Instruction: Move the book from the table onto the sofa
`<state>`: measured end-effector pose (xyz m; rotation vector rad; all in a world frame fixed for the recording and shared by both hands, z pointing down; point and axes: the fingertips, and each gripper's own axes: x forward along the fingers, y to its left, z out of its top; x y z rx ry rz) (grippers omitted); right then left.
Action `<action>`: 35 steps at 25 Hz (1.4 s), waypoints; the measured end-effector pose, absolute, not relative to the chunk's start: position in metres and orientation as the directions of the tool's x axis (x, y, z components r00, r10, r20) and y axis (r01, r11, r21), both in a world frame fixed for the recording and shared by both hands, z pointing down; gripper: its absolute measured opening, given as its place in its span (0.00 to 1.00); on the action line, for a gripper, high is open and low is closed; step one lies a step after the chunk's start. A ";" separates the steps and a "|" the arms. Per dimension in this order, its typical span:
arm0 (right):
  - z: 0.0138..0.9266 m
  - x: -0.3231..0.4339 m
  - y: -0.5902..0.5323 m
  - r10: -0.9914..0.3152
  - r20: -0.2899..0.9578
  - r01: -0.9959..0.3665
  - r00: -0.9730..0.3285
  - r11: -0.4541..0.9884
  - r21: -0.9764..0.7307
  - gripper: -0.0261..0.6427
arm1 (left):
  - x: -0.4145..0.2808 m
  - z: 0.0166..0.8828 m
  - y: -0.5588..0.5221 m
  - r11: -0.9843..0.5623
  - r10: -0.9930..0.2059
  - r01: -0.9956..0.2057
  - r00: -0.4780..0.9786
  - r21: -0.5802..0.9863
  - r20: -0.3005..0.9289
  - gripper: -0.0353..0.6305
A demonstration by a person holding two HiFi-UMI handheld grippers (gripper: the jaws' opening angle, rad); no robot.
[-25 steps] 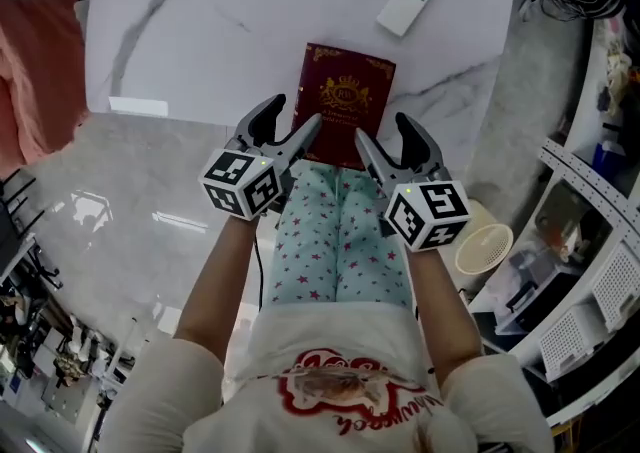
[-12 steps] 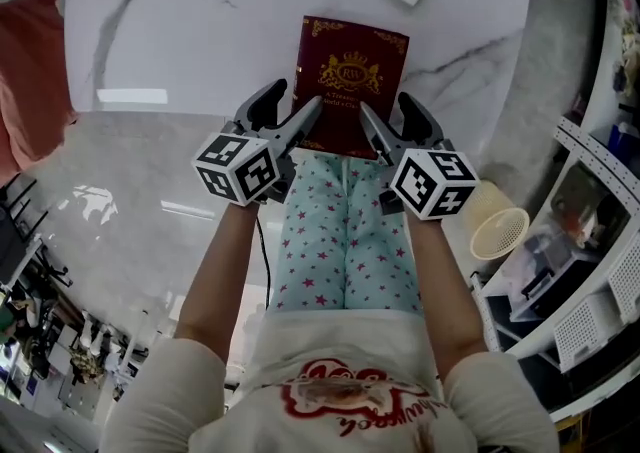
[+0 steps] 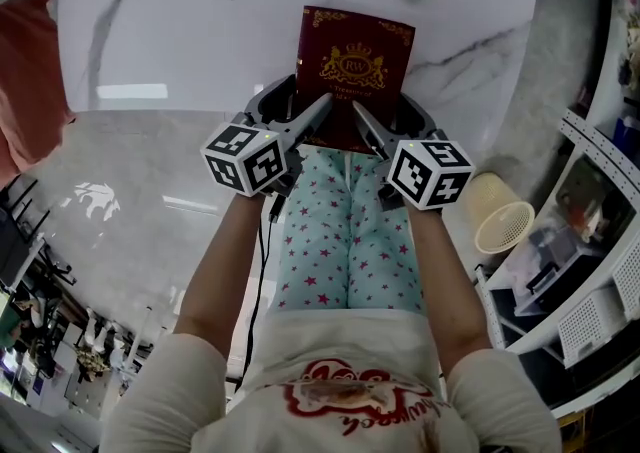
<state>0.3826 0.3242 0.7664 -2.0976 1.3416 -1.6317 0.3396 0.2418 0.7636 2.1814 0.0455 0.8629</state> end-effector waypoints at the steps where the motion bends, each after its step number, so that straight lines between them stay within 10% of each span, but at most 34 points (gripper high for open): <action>1: 0.767 0.382 0.324 -0.715 0.699 -0.551 -0.001 -0.583 -0.597 0.52 | 0.340 0.764 0.242 -0.702 0.291 -0.234 0.768 0.673 0.570 0.49; 35: 0.389 0.430 0.254 -0.881 0.461 -0.799 0.107 -0.352 -0.488 0.52 | 0.369 0.383 0.184 -0.787 -0.154 -0.303 0.940 0.538 0.304 0.49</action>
